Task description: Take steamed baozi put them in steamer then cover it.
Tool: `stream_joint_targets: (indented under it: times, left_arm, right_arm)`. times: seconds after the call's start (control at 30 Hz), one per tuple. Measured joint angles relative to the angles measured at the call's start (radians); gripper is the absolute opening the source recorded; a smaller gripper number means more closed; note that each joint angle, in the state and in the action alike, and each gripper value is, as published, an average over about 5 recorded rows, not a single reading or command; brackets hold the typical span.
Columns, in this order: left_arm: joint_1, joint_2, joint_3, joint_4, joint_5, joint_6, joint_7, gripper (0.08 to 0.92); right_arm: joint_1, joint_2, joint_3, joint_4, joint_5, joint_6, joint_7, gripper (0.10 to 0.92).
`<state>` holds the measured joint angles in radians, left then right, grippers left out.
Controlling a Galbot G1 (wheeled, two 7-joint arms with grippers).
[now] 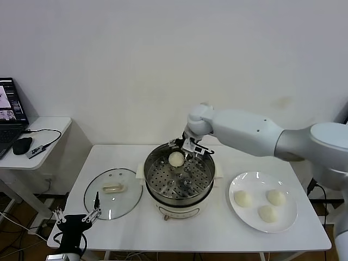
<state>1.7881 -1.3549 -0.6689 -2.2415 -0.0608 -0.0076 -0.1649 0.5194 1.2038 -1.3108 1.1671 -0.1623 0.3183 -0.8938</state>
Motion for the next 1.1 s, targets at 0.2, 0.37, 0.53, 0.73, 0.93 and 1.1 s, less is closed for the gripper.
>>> stream_joint_targets:
  times: [0.2,0.37,0.53,0.73,0.93,1.1]
  left_arm:
    - [0.0,0.011,0.002,-0.014,-0.013,0.021,-0.006,0.823]
    - [-0.002,0.021,0.005,-0.031,-0.024,0.054,-0.013,0.823]
    - [-0.003,0.032,0.009,-0.042,-0.024,0.087,-0.013,0.823]
    - [-0.005,0.042,0.02,-0.044,-0.017,0.11,-0.013,0.823]
    - [-0.007,0.042,0.033,-0.046,-0.002,0.124,-0.014,0.823]
    - [-0.009,0.039,0.038,-0.046,0.008,0.132,-0.014,0.823]
  right_arm:
    - [0.087,-0.093,-0.017,0.12,0.119,-0.156,-0.057,0.823]
    - [0.143,-0.216,-0.024,0.24,0.195,-0.329,-0.091,0.823]
    - [0.163,-0.375,-0.015,0.353,0.251,-0.463,-0.111,0.823]
    - [0.145,-0.572,-0.007,0.466,0.273,-0.562,-0.118,0.823]
    - [0.053,-0.723,0.028,0.526,0.254,-0.62,-0.105,0.823]
    - [-0.087,-0.786,0.11,0.537,0.221,-0.643,-0.09,0.823]
